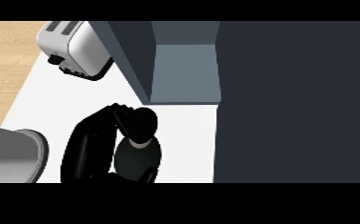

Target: Pick up the wine, place it into the cabinet and close the cabinet

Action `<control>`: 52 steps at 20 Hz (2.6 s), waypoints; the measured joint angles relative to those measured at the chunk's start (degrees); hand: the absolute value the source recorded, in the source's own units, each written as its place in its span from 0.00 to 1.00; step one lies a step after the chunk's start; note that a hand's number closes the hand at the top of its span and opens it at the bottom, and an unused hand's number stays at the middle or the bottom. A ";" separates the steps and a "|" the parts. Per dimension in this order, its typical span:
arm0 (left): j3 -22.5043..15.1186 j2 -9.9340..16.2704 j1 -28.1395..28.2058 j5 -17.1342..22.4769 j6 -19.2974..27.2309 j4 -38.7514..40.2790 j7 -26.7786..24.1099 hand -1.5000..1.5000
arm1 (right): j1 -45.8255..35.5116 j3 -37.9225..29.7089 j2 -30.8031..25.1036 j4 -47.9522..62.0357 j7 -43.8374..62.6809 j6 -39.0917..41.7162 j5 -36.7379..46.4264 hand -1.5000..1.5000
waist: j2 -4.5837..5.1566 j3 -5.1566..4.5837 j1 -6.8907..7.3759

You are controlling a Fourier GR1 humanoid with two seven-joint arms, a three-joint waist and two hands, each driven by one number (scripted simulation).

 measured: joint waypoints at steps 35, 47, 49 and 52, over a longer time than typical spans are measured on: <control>-11.76 0.00 -31.67 8.46 33.82 26.82 -3.93 1.00 | 1.88 -1.07 0.06 -0.13 -1.02 2.49 -1.29 0.00 | 0.11 -0.04 -0.49; -12.77 0.03 -30.21 12.33 33.44 37.10 -14.43 1.00 | 0.04 -2.18 -0.78 0.15 -0.56 1.88 -1.42 0.00 | 0.10 -0.03 -0.38; -12.78 0.02 -30.09 12.24 33.35 38.64 -15.84 1.00 | -0.93 -1.87 -0.71 0.29 0.04 1.21 -1.36 0.00 | 0.11 -0.03 -0.30; -10.75 0.08 -29.74 12.36 31.64 41.30 -18.51 1.00 | -0.31 -3.09 -1.23 0.15 0.05 1.72 -1.59 0.00 | 0.10 -0.04 -0.32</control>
